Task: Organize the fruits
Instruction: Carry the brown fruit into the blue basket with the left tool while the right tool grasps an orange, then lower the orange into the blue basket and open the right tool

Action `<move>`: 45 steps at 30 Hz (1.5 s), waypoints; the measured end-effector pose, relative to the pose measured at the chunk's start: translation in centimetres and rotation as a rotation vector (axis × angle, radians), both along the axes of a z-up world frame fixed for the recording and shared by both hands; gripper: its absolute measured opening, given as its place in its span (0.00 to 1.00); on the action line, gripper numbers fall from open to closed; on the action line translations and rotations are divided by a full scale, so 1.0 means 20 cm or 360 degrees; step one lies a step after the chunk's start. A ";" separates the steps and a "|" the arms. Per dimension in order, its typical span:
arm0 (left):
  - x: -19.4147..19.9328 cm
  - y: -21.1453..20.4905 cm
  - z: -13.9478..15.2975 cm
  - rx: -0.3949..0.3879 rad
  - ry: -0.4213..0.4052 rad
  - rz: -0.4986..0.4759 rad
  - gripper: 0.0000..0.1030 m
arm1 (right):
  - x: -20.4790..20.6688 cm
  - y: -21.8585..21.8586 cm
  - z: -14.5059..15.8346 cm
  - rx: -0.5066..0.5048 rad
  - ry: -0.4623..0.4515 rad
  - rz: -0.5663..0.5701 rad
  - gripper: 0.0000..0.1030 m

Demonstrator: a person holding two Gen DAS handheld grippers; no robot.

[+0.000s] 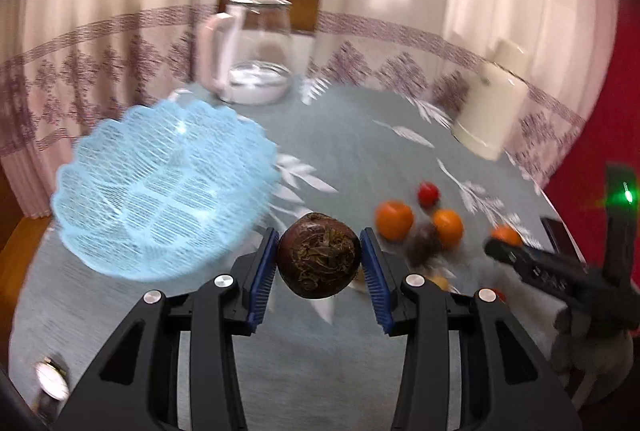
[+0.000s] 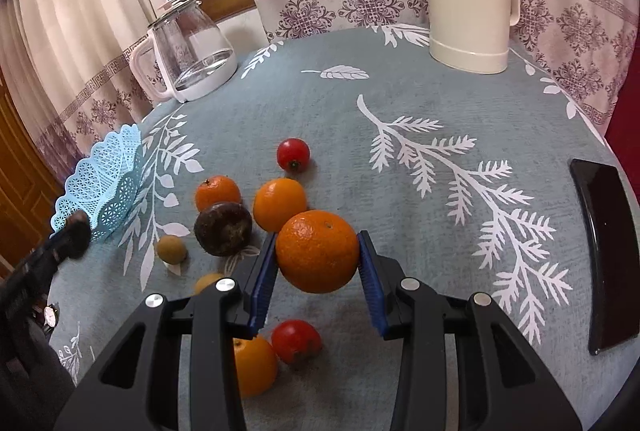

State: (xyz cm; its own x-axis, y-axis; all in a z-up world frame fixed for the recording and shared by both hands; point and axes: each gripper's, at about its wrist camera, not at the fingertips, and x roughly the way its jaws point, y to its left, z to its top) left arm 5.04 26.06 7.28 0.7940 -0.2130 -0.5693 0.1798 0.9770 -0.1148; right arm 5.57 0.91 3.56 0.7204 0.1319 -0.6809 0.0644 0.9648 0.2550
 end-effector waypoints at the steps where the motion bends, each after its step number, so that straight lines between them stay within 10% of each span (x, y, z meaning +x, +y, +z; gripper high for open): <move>1: 0.01 0.03 0.01 0.0001 -0.0007 0.0027 0.42 | 0.00 0.00 0.00 0.0002 -0.0002 0.0001 0.38; 16: 0.18 0.45 -0.03 -0.0031 0.0055 0.0357 0.43 | -0.02 0.11 0.06 -0.0013 -0.0023 0.0028 0.38; 26: 0.15 0.55 0.04 -0.0052 0.0005 0.0454 0.68 | 0.00 0.26 0.12 -0.0039 -0.0053 0.0126 0.38; 45: 0.05 0.77 0.23 -0.0072 -0.0134 0.0677 0.82 | 0.24 0.96 0.27 -0.0051 -0.0107 0.0596 0.39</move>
State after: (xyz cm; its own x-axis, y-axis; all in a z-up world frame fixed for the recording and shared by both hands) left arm 5.95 41.38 11.92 0.8599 0.1197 -0.4962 -0.2269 0.9604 -0.1614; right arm 10.38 20.11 8.99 0.6697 0.3737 -0.6417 -0.3099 0.9259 0.2158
